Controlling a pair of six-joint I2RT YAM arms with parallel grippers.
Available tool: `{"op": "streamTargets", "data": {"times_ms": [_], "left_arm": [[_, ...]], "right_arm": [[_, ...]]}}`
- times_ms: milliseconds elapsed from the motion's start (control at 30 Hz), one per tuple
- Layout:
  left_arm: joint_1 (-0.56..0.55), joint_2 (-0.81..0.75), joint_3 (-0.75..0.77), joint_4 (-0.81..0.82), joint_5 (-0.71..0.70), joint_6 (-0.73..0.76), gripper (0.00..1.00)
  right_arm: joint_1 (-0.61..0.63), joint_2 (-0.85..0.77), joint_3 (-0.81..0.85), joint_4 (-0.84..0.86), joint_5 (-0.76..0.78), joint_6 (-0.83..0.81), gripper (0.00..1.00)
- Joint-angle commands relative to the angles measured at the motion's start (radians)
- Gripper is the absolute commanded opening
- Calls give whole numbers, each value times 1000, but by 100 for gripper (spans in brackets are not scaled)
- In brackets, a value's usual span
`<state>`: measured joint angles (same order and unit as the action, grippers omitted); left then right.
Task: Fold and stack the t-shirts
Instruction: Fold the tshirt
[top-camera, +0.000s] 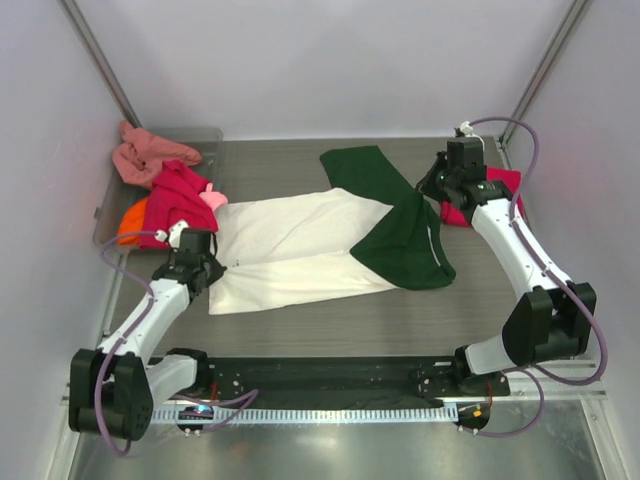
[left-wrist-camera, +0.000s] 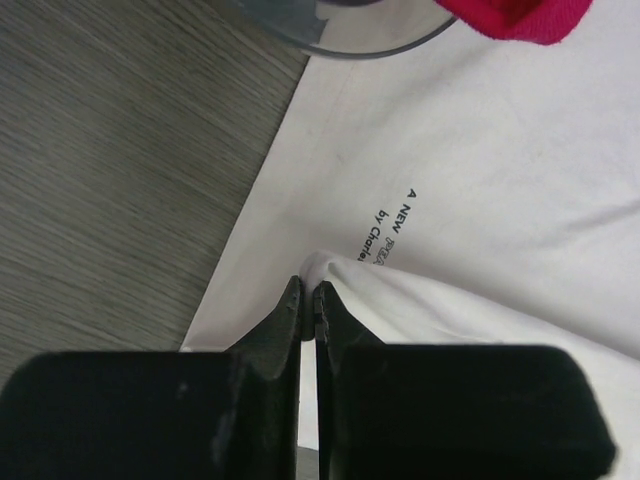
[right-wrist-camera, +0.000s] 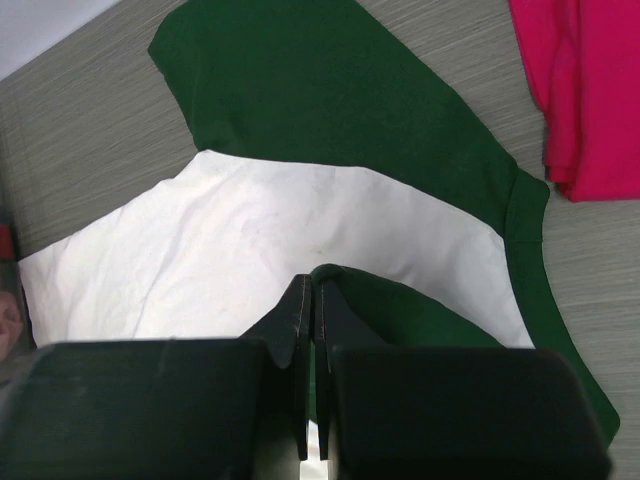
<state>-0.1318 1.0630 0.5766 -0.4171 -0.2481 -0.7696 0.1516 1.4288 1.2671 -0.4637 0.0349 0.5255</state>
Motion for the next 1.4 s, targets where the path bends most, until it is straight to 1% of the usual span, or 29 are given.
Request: {"op": "streamTargets", "data": {"times_ms": [0,33,167,333,400,433,467,500,533,567,600,633,667,733,767,800,833,867,900,933,1000,1033,1067,1100,1133,1167,1267,1333,1367], "left_arm": [[-2,54,63,64,-39,56,5],[0,83,68,72,-34,61,6],[0,115,78,98,-33,66,10],[-2,98,52,153,-66,78,15],[-2,94,54,155,-88,79,22],[-2,92,54,155,-89,79,28],[-3,91,54,155,-91,82,34],[-2,74,54,141,-86,82,42],[-3,62,48,138,-85,84,46],[-2,39,39,136,-85,88,51],[-3,14,28,138,-86,89,59],[-2,-47,2,139,-83,92,62],[-3,-78,-7,139,-83,96,66],[-3,-167,-26,107,-97,79,78],[-2,-190,-26,81,-111,58,97],[-2,-217,-26,11,-129,3,100],[-2,-260,-27,-11,-120,-6,100],[0,-287,-40,-26,-114,-19,99],[-2,-331,-55,-63,-115,-67,100],[-2,-354,-55,-84,-112,-95,100],[0,-391,-76,-133,-102,-172,97],[0,-426,-89,-147,-74,-203,96],[-2,-439,-113,-158,-51,-226,95],[-2,-454,-127,-166,-24,-276,93],[0,-465,-141,-172,-1,-298,91],[-2,-483,-155,-176,53,-312,90],[-2,-509,-205,-184,122,-368,86],[-2,-520,-242,-181,133,-391,81],[-3,-525,-250,-181,133,-396,81]], "right_arm": [[6,30,63,71,31,7,1],[6,39,66,79,31,11,1],[6,105,83,109,48,24,1],[6,214,48,276,71,56,1],[6,246,40,347,53,74,1],[8,260,40,365,48,80,12],[6,284,40,376,48,88,26],[8,289,38,385,46,88,45],[9,288,34,384,49,91,68],[11,265,6,385,59,91,72],[12,240,-15,388,65,91,74],[12,217,-35,385,78,91,75],[12,153,-85,375,92,94,75],[11,76,-155,363,123,113,74],[12,26,-231,344,135,123,74],[12,-66,-271,326,154,157,71],[12,-118,-308,306,166,166,69],[12,-167,-383,277,186,172,67],[12,-259,-440,210,232,204,64],[12,-296,-440,209,232,217,62],[12,-391,-500,87,295,251,57],[14,-415,-524,44,313,289,55],[14,-436,-534,-36,325,304,53],[13,-464,-546,-68,323,315,49],[12,-476,-572,-97,321,335,48],[14,-488,-589,-140,321,346,48],[14,-531,-665,-150,275,376,48],[12,-544,-721,-136,237,395,46],[14,-541,-733,-119,229,407,45]]}}
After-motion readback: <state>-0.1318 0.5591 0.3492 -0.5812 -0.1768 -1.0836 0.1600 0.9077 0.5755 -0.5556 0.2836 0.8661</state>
